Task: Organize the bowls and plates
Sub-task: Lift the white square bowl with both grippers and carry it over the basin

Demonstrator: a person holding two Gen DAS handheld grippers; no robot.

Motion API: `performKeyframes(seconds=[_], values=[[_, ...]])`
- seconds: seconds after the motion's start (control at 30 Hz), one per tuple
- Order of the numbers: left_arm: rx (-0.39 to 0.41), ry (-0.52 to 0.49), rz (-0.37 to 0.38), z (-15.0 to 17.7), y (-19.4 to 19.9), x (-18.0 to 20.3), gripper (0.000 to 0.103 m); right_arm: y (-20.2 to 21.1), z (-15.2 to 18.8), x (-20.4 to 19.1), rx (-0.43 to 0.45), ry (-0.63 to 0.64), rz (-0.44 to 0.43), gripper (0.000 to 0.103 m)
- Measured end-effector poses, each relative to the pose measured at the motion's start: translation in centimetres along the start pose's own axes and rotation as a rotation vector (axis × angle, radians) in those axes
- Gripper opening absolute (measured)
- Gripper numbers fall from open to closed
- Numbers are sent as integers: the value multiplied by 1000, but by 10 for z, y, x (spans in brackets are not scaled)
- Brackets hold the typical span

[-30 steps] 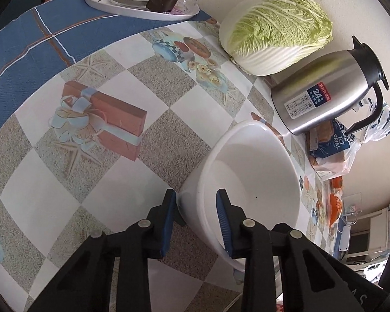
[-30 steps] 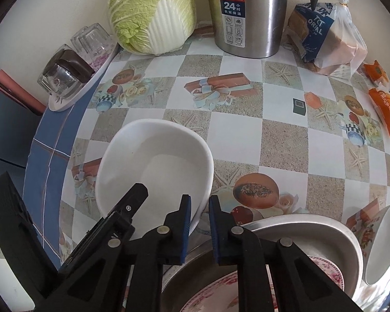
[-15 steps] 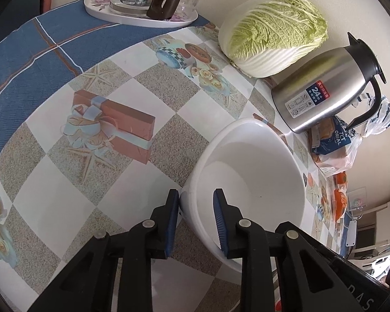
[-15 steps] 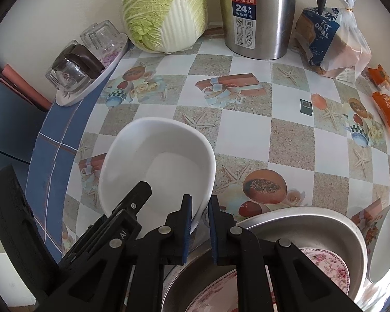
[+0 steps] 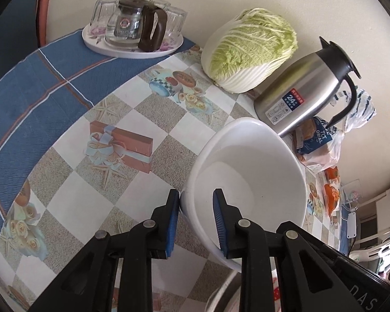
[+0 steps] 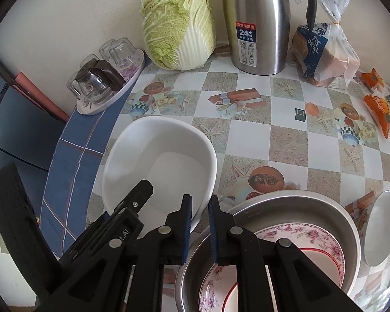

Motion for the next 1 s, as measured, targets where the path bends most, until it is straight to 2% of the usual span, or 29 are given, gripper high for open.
performKeyframes(seconds=[0.23,0.4,0.57,1.0], values=[[45,-38,1,12,34,18,28,34,14,5,45,-14,-22,14],[67,-62,33,19,54,32,28,60,24,14,76,-33,-43,14],[85,-94,53,32,70,48,28,86,40,21,142,-27,-39,14],[138,-284,12,75,99,92,28,120,93,67,296,-173,-123,14]])
Point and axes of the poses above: each gripper's, at about its wrist camera, not at the fingertips, and y roughly against the way its jaws point, x to its right, z to its underside, the point moved 4 cm from there along -y, roughly the way its jaws point, and after that the axes turned 2 degrees about -x, right-handed, at the moved point
